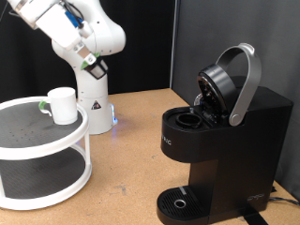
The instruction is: Make a cup of coffee with the keurig machine
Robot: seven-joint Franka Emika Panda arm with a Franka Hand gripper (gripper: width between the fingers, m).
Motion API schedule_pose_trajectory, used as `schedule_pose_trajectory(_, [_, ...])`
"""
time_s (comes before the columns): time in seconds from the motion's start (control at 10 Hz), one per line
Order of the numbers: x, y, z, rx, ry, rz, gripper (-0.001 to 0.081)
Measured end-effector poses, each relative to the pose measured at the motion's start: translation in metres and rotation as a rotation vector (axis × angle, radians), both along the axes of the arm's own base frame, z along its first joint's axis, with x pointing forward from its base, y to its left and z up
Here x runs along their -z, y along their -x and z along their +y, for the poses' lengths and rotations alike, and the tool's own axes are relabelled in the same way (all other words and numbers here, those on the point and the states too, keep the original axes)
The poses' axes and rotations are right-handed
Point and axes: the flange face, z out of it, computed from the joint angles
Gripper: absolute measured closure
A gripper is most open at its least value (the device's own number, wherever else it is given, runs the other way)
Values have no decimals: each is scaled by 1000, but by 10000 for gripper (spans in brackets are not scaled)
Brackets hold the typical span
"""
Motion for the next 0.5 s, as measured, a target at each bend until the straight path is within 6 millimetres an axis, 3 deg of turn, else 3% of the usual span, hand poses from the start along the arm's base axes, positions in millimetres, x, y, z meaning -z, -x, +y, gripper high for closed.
schedule_pose_trajectory(0.5, [-24,-37,41,-122,-83,11,339])
